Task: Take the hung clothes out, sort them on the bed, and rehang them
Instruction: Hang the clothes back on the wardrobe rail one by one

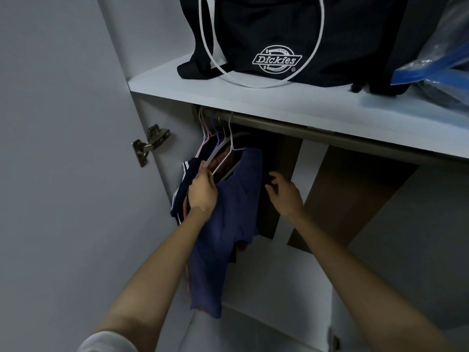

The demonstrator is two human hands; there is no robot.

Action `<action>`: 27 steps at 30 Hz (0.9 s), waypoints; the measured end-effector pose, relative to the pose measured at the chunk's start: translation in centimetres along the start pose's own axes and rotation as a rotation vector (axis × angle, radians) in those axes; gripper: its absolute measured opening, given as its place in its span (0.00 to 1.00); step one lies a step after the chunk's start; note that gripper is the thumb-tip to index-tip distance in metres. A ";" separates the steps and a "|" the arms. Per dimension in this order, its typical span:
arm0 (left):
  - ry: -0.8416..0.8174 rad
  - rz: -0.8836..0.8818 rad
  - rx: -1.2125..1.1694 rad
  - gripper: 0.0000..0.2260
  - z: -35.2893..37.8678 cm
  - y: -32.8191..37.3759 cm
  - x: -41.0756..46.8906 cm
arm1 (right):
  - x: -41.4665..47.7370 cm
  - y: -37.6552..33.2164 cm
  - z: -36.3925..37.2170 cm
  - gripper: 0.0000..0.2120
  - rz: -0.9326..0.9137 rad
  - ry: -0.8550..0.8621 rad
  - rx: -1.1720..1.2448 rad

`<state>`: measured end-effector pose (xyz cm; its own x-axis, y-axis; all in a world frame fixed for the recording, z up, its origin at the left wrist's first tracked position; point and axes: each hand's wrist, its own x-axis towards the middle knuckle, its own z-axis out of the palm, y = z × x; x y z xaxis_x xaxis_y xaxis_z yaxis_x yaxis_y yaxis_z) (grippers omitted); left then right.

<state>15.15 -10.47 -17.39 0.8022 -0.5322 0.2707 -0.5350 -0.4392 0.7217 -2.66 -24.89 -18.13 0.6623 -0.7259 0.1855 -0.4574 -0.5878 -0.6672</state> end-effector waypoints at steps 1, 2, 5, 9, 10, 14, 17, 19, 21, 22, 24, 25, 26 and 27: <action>0.004 -0.009 0.031 0.16 -0.1 0.0 0.0 | 0.1 0.0 0.1 0.22 -0.004 -0.005 0.000; 0.006 -0.015 0.049 0.17 -0.1 -0.1 -0.1 | 0.1 0.0 0.1 0.22 -0.006 -0.012 -0.002; 0.014 -0.029 0.038 0.12 0.0 0.1 -0.4 | 0.2 0.0 0.2 0.22 -0.011 -0.034 -0.001; -0.006 0.104 0.036 0.05 -0.1 -0.4 -1.5 | 0.1 -0.1 0.5 0.22 -0.048 -0.046 -0.021; -0.005 0.164 0.060 0.05 -0.2 -0.6 -1.9 | 0.1 -0.1 0.6 0.22 -0.062 -0.049 -0.029; 0.038 0.385 0.263 0.12 -1.1 -1.6 -4.0 | -0.1 -0.4 1.8 0.24 -0.106 -0.090 -0.069; 0.086 0.402 0.417 0.20 -2.3 -3.0 -6.2 | -0.5 -1.7 3.2 0.24 -0.177 -0.122 -0.075; 0.105 0.341 0.474 0.23 -3.2 -4.2 -8.2 | -0.9 -3.2 4.1 0.23 -0.295 -0.114 -0.068; 0.116 0.238 0.511 0.24 -4.1 -5.7 -10.3 | -1.4 -4.9 5.0 0.23 -0.436 -0.098 -0.078; 0.128 0.187 0.526 0.24 -4.6 -6.4 -11.6 | -1.7 -5.7 5.5 0.24 -0.492 -0.096 -0.088; 0.163 0.109 0.559 0.24 -5.7 -7.5 -14.2 | -2.6 -7.5 6.5 0.24 -0.592 -0.097 -0.097; 0.185 0.081 0.575 0.24 -6.3 -8.0 -15.7 | -3.2 -8.4 7.1 0.24 -0.642 -0.107 -0.101; 0.209 0.060 0.591 0.24 -7.0 -8.4 -17.1 | -3.8 -9.2 7.8 0.25 -0.683 -0.125 -0.109; 0.237 0.040 0.608 0.24 -7.8 -8.9 -18.7 | -4.7 -10.2 8.6 0.25 -0.715 -0.152 -0.117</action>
<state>6.98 8.99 -23.86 0.7780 -0.4136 0.4729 -0.5646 -0.7904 0.2377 4.02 -12.46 -18.43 0.8932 -0.0991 0.4386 0.0620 -0.9390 -0.3384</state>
